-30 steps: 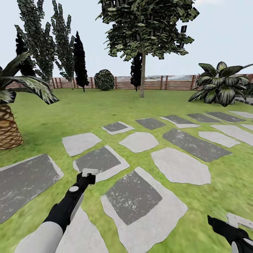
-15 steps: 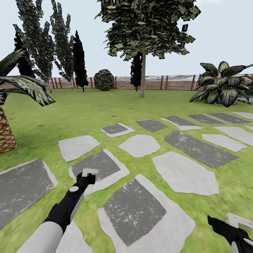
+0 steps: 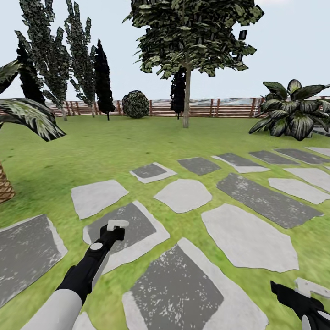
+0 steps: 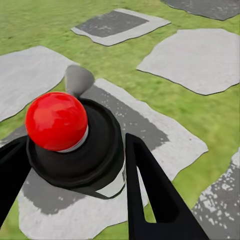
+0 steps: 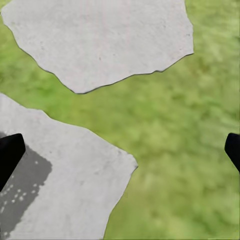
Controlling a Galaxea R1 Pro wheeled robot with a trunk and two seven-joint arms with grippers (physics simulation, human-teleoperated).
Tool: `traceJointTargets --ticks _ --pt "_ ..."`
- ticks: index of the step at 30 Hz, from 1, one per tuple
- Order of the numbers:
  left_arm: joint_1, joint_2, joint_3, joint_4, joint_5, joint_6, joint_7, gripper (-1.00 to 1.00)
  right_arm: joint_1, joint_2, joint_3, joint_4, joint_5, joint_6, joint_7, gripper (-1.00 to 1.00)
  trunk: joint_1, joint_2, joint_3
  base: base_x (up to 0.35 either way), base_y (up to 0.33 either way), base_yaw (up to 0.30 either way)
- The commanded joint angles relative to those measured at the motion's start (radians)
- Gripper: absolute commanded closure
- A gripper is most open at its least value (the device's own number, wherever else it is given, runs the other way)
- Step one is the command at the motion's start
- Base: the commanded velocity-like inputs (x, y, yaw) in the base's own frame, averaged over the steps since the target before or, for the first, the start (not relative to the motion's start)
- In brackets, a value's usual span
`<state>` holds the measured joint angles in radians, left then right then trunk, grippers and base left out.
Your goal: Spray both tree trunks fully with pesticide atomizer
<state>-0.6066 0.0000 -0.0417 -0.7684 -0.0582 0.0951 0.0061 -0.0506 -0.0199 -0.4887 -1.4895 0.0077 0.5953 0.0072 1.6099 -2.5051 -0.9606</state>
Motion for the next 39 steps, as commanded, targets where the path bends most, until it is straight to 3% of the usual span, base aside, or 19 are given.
traceJointTargets --ticks 1,39 --pt "-0.001 0.0 0.0 0.0 0.0 0.0 0.0 1.0 0.0 0.0 0.0 0.0 0.0 0.0 0.0 -1.0 0.0 0.0 0.0 0.329 0.0 0.0" --pt "0.0 0.0 -0.001 0.0 0.0 0.0 0.0 1.0 0.0 0.0 0.001 0.0 0.001 0.0 -0.001 -1.0 0.0 0.0 0.001 0.329 0.0 -0.016"
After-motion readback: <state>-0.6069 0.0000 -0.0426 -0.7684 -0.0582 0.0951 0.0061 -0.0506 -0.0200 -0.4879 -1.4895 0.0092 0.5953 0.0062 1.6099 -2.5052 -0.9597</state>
